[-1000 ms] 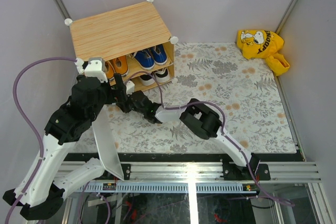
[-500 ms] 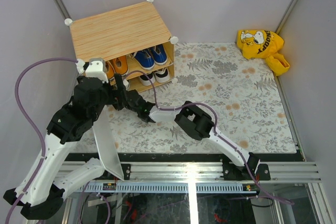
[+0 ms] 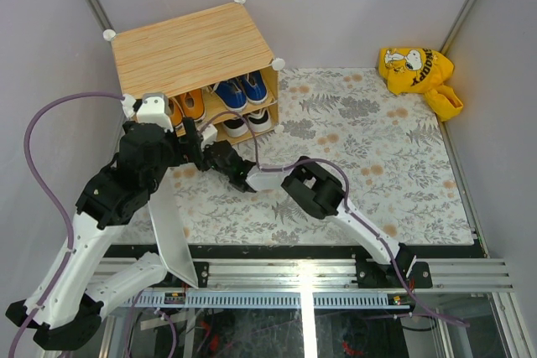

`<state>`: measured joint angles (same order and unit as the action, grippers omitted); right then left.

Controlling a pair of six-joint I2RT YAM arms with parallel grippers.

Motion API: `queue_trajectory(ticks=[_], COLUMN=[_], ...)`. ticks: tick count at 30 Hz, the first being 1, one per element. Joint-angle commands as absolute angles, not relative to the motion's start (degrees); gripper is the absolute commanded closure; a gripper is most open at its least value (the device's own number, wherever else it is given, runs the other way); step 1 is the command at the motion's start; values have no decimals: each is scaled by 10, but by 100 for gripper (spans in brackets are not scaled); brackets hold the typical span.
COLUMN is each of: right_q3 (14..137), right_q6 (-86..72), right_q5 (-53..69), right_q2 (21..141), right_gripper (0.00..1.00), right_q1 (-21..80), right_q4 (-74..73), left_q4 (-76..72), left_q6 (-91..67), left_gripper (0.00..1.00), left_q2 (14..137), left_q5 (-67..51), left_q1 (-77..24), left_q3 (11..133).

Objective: Place and organize the shoes in the shoe cabinet

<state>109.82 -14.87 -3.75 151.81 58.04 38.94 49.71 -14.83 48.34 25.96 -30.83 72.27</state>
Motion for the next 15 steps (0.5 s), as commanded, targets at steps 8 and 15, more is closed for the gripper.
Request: queue_trajectory(ticks=[8,15], right_q3=[812,654], right_q6=[-112,-102], right_q5=[6,-33], right_q2=[1235,1077], right_gripper=[53,30], right_q1=[589,591], right_q4=[422,302], left_q4=[474,517], left_q6=[-197,-238], left_gripper=[0,0], left_q2=[503,511], left_q5=[273,289], left_q1=[-311,-311], left_q3=[771,845])
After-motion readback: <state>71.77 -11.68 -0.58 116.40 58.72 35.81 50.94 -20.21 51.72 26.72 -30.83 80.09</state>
